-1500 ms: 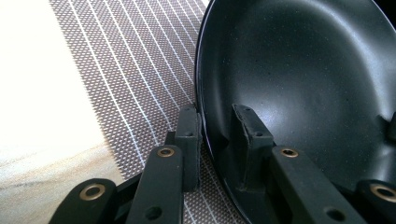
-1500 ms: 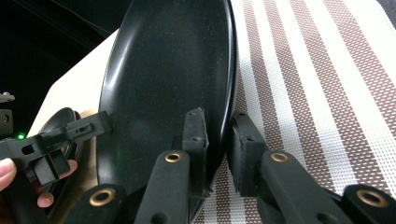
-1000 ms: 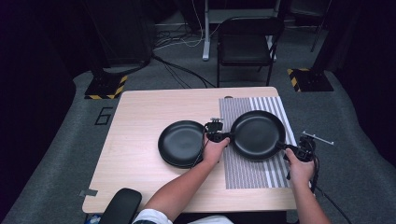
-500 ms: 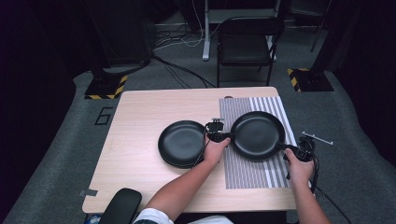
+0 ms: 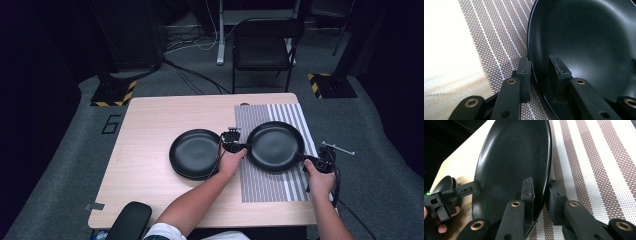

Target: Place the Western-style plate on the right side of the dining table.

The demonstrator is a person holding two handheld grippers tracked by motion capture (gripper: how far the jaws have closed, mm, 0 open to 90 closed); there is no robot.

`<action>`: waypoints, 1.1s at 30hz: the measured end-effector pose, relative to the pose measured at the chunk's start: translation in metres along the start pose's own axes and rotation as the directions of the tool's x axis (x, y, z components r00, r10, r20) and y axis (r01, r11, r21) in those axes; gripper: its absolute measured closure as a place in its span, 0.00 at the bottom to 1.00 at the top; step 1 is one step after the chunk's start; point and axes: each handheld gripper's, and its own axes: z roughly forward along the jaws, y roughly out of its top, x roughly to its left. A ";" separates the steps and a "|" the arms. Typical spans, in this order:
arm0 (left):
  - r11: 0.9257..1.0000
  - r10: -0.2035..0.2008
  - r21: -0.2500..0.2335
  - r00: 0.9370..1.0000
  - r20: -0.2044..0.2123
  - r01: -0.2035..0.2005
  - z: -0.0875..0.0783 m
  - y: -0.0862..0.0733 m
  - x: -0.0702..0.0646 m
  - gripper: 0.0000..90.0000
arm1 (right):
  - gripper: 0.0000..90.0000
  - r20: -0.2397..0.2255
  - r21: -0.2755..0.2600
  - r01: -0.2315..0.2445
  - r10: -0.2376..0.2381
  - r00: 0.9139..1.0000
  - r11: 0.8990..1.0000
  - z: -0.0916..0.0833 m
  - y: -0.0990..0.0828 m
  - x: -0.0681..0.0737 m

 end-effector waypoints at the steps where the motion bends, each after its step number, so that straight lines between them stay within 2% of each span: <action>1: 1.000 0.000 0.000 1.000 0.000 0.000 0.000 0.000 0.000 0.80 | 0.86 0.000 0.000 0.000 0.000 1.000 1.000 0.000 0.000 0.000; 9: 1.000 0.003 0.003 1.000 -0.005 -0.003 0.002 0.000 0.000 0.78 | 0.84 0.009 0.002 -0.004 0.004 1.000 1.000 0.001 0.000 0.000; 12: 0.999 0.041 0.014 0.999 -0.020 -0.040 0.002 0.000 -0.003 0.76 | 0.83 0.018 0.006 0.001 -0.001 1.000 1.000 0.002 -0.001 0.000; 23: 1.000 0.026 0.015 1.000 -0.003 -0.026 0.002 0.000 -0.001 0.76 | 0.83 0.034 0.003 -0.009 0.009 0.999 1.000 0.003 -0.001 -0.001; 29: 0.999 0.031 0.011 1.000 -0.005 -0.031 0.002 0.001 -0.002 0.75 | 0.82 0.043 0.009 -0.013 0.013 0.999 1.000 0.003 -0.001 -0.002; 31: 0.999 0.035 0.007 0.999 -0.005 -0.035 0.003 0.001 -0.003 0.75 | 0.81 0.051 0.008 0.004 -0.004 0.999 1.000 0.004 -0.001 -0.004; 33: 0.999 0.037 0.007 0.999 -0.005 -0.037 0.002 0.001 -0.003 0.75 | 0.81 0.054 0.009 -0.006 0.006 0.999 1.000 0.005 -0.001 -0.005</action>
